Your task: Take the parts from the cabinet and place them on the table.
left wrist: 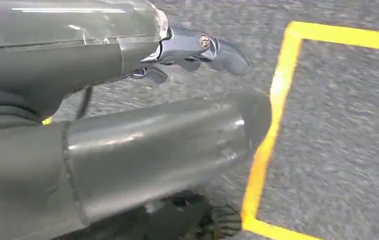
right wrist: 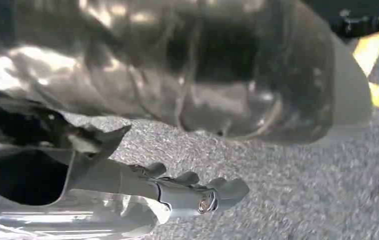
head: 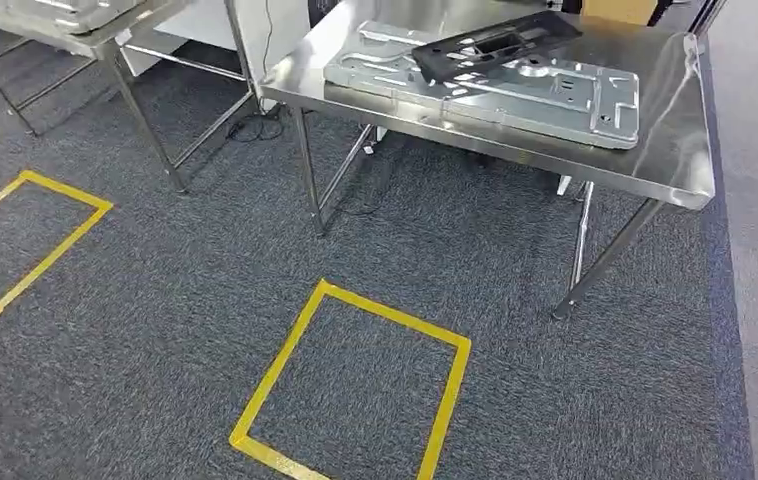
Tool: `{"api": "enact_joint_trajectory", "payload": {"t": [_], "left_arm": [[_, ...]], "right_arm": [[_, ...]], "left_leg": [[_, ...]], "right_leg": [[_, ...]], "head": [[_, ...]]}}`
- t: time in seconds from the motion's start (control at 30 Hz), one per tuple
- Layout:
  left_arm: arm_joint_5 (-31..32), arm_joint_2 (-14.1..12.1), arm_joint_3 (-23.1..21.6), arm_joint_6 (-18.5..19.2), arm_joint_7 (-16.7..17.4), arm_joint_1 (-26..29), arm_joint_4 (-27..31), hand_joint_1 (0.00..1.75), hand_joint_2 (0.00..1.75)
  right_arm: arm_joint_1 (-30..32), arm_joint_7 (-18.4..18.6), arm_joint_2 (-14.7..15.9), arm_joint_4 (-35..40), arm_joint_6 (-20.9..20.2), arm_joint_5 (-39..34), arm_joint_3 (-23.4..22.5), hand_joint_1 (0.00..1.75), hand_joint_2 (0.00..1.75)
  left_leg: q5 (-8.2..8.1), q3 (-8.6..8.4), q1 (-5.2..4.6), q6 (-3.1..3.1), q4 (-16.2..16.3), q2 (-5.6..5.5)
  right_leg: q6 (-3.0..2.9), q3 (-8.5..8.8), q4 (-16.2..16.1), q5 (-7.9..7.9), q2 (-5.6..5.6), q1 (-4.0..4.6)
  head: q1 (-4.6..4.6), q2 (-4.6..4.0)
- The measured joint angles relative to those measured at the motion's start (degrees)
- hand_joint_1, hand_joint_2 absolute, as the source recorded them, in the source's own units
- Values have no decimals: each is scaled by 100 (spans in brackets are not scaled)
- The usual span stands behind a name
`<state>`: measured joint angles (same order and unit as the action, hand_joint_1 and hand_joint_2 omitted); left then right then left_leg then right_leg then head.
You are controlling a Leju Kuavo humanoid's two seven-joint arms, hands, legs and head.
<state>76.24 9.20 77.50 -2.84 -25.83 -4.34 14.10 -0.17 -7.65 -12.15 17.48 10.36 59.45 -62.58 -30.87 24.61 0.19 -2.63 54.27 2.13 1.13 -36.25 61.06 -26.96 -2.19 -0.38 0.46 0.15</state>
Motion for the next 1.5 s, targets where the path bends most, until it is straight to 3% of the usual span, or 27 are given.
{"api": "enact_joint_trajectory", "payload": {"t": [0.07,0.13,0.17,0.23,0.27,0.3,0.43,0.5,0.6,0.67,0.73,0.77,0.8,0.93,0.97,1.0,1.03,1.1,1.13,1.17,1.23,1.27,1.3,1.33,1.43,1.47,1.5], "left_arm": [[9,-4,2,-7,-4,0,2,0,0],[15,-4,0,-7,-4,4,2,0,0],[20,-4,2,-7,-4,18,2,0,0],[39,-2,0,-4,-4,27,2,0,0],[55,0,0,-2,-2,23,2,0,0],[55,33,0,-2,0,20,0,0,0],[57,33,0,-7,11,10,2,0,0],[57,26,0,-11,11,18,2,0,0],[59,26,-2,-13,13,1,2,0,0],[57,28,0,-13,15,23,2,0,0],[57,26,0,-13,15,31,2,0,0],[57,24,0,-13,15,29,2,0,0],[57,24,0,-13,15,20,2,0,0],[57,17,0,-15,15,29,2,0,0],[57,19,0,-15,15,34,2,0,0],[57,22,0,-15,15,42,2,0,0],[57,22,0,-15,17,33,2,0,0],[55,22,0,-13,20,11,2,0,0],[55,22,0,-13,20,12,2,0,0],[57,22,0,-7,31,22,2,0,0],[41,22,0,2,44,34,2,0,0],[6,17,0,22,46,32,2,0,0],[-15,11,0,44,46,30,2,0,0],[-50,-2,0,89,48,15,2,0,0],[-90,-92,4,175,81,40,2,0,0],[-107,-134,9,188,81,63,2,0,0],[-122,-157,9,195,79,64,2,0,0]], "right_arm": [[3,131,24,-46,-33,55,-4,0,0],[6,218,41,-89,-81,81,-9,0,0],[4,256,50,-107,-116,92,-9,0,0],[2,308,68,-138,-133,135,-9,0,0],[-2,321,76,-149,-155,142,-9,0,0],[-3,339,96,-155,-184,146,-9,0,0],[-29,352,116,-205,-236,155,-11,0,0],[-37,356,122,-227,-306,159,-11,0,0],[-32,358,131,-247,-339,173,-11,0,0],[-34,365,131,-258,-352,173,-11,0,0],[-46,367,131,-273,-354,173,-11,0,0],[-52,371,131,-282,-367,173,-11,0,0],[-60,371,131,-284,-378,175,-11,0,0],[-93,374,135,-291,-396,190,-11,0,0],[-95,374,135,-291,-402,197,-11,0,0],[-95,374,142,-291,-402,197,-11,0,0],[-86,373,142,-293,-402,199,-11,0,0],[-75,404,142,-302,-428,207,-13,0,0],[-75,417,142,-308,-439,219,-13,0,0],[-75,437,142,-315,-452,238,-13,0,0],[-78,450,142,-321,-483,280,-13,0,0],[-76,454,140,-326,-483,310,-11,0,0],[-68,457,140,-334,-481,350,-11,0,0],[-67,457,136,-343,-466,391,-9,0,0],[-113,420,83,-361,-398,483,18,0,0],[-121,404,65,-363,-391,498,22,0,0],[-121,404,37,-369,-391,522,28,0,0]], "left_leg": [[103,154,-15,-47,32,-80],[172,297,-38,-46,84,-190],[197,357,-42,-35,120,-263],[219,414,-44,-9,200,-382],[223,444,-44,-2,242,-435],[226,504,-41,18,279,-462],[310,611,-15,173,297,-650],[125,714,-29,224,516,-418],[-549,1327,27,323,1806,-276],[-536,1438,61,367,2117,-247],[-92,1009,83,373,1339,-189],[134,698,83,359,784,-68],[206,456,76,335,339,160],[222,524,0,185,268,-3],[293,489,51,119,181,-65],[329,478,53,93,160,-97],[358,518,55,44,158,-146],[394,591,38,-3,174,-249],[406,617,27,-4,184,-308],[411,634,23,3,203,-387],[409,653,22,9,257,-554],[400,656,22,24,283,-630],[392,674,27,42,314,-689],[377,733,-12,99,383,-742],[446,797,50,232,338,-931],[448,829,42,271,347,-977],[370,852,44,280,450,-707]], "right_leg": [[22,-299,851,-605,168,-21],[23,-471,1492,-871,193,-19],[16,-373,1428,-805,197,-19],[-24,211,582,-421,240,-19],[-59,534,59,-239,357,-19],[-116,685,-242,-326,632,-11],[-173,645,-290,-245,436,17],[-266,648,-382,-178,299,-45],[-288,581,-376,-156,85,-36],[-276,557,-365,-146,-47,-37],[-265,557,-351,-146,-176,-41],[-250,571,-342,-149,-227,-41],[-218,579,-337,-152,-278,-31],[-72,600,-351,-126,-439,-14],[-28,596,-334,-144,-475,2],[10,577,-246,-235,-212,-47],[4,426,80,-522,46,-47],[8,27,978,-1004,176,-48],[10,-116,1306,-1101,189,-46],[6,-143,1384,-1047,193,-45],[-24,197,735,-585,227,-47],[-51,447,231,-336,334,-48],[-87,620,-162,-242,579,-54],[-106,651,-280,-305,772,-67],[-146,628,-248,-284,574,-8],[-205,650,-323,-245,494,-70],[-236,668,-354,-220,391,-73]], "head": [[0,0],[-2,0],[-2,0],[-2,0],[-2,0],[-2,0],[-2,0],[-4,0],[-4,0],[-4,0],[-4,0],[-4,0],[-4,0],[-4,0],[-2,0],[0,0],[0,0],[0,0],[0,0],[0,0],[0,0],[0,0],[0,0],[-2,0],[0,0],[0,0],[0,0]]}}
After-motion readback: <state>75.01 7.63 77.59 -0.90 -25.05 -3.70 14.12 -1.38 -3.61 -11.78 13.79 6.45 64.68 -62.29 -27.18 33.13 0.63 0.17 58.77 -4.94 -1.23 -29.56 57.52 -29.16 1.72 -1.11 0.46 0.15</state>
